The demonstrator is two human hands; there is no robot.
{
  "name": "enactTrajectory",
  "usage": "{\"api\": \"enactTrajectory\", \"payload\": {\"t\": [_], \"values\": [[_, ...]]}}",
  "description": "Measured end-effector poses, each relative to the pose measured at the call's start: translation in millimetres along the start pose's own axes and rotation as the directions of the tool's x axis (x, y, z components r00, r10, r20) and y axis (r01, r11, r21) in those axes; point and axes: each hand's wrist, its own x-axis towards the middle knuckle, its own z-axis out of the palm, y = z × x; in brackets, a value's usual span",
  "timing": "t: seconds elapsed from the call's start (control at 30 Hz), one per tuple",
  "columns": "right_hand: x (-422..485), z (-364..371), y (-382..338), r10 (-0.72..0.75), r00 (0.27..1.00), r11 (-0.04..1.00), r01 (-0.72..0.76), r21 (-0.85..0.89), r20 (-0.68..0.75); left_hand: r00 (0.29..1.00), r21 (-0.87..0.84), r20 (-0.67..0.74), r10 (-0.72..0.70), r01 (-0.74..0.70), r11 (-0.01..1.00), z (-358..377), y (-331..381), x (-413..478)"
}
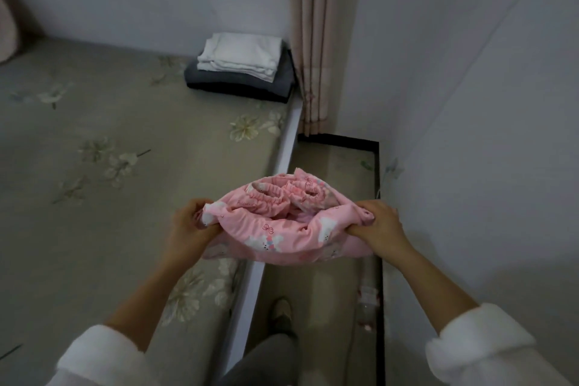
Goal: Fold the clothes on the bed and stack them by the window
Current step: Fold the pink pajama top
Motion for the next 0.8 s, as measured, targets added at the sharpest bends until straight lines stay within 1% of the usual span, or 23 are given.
{"api": "enactTrajectory", "payload": {"t": [0.13, 0.3, 0.37, 0.53, 0.7, 0.8], "values": [[99, -13, -24, -0.054, 0.998, 0.999, 0.054, 0.009, 0.011, 0.999, 0.071, -0.047, 0.023, -0.020, 0.997, 1, 18, 88], [202, -30, -44, -0.075, 0.997, 0.997, 0.075, 0.034, 0.013, 0.994, 0.065, -0.092, 0.050, -0.044, 0.997, 15, 39, 181], [241, -38, -48, -0.089, 0.996, 0.995, 0.089, 0.049, 0.010, 0.991, 0.042, -0.125, 0.039, -0.034, 0.999, 26, 44, 215], [346, -62, -57, -0.165, 0.984, 0.985, 0.160, 0.068, 0.071, 0.986, -0.062, -0.164, -0.027, 0.017, 0.998, 57, 60, 299], [443, -83, -69, -0.212, 0.968, 0.968, 0.188, 0.167, 0.137, 0.972, -0.083, -0.224, -0.069, 0.052, 0.995, 72, 81, 376], [500, -89, -81, -0.218, 0.958, 0.960, 0.175, 0.219, 0.188, 0.957, -0.123, -0.271, -0.099, 0.068, 0.990, 75, 90, 418]]}}
